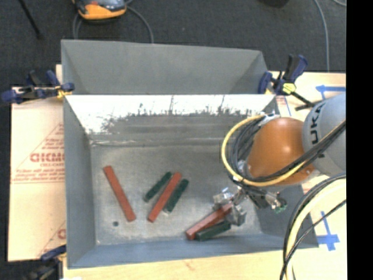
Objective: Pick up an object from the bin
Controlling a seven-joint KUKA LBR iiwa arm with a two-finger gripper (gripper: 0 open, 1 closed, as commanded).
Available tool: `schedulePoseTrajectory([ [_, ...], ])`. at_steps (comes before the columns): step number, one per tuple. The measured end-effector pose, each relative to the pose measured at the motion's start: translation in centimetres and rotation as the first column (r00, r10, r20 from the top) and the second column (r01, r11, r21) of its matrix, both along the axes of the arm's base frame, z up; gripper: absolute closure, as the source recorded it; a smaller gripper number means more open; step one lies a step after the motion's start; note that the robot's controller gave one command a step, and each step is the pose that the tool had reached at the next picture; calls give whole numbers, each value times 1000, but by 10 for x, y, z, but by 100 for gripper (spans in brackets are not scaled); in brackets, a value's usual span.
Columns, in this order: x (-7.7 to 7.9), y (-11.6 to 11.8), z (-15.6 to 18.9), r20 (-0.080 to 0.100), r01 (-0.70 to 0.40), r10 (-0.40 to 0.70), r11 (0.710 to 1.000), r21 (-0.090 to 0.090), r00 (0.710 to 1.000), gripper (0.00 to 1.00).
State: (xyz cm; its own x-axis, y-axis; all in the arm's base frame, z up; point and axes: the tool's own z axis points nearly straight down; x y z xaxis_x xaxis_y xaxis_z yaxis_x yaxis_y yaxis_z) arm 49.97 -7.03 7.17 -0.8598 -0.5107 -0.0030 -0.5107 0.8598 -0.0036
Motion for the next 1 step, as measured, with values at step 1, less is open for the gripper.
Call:
schedulePoseTrajectory([
  [1,24,-36,129,-1,-431,431,902,0,902,100],
])
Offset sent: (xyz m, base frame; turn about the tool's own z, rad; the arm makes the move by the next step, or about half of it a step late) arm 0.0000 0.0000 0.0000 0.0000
